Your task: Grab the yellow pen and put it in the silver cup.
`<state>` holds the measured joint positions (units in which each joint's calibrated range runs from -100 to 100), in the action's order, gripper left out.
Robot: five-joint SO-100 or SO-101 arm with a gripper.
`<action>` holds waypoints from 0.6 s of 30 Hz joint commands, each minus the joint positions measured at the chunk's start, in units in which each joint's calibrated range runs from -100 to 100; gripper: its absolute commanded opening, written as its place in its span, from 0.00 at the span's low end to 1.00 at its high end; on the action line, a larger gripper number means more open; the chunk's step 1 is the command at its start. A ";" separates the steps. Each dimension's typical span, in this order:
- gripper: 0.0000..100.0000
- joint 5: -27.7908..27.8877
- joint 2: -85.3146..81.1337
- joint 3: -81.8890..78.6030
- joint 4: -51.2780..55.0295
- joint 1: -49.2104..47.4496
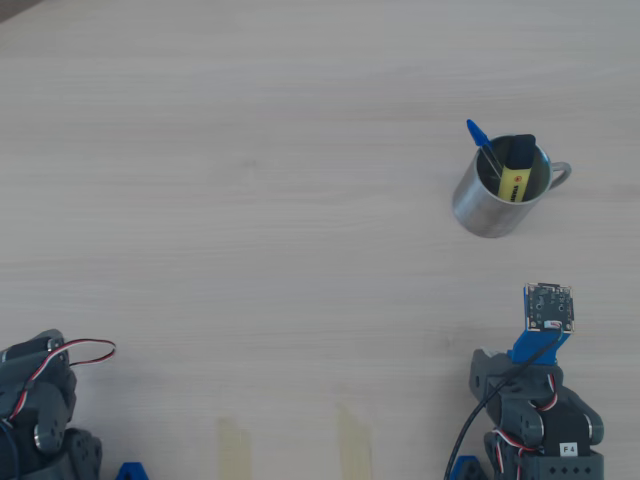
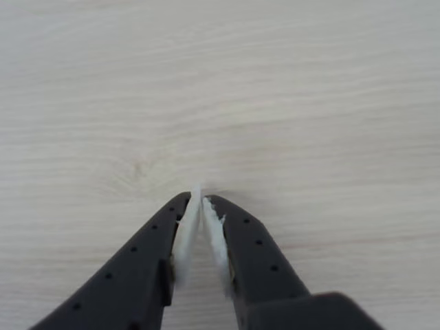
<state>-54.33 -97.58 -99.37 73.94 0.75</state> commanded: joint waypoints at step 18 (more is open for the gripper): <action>0.03 -0.18 0.33 -0.45 1.44 0.03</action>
<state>-54.33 -97.58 -99.37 73.94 0.75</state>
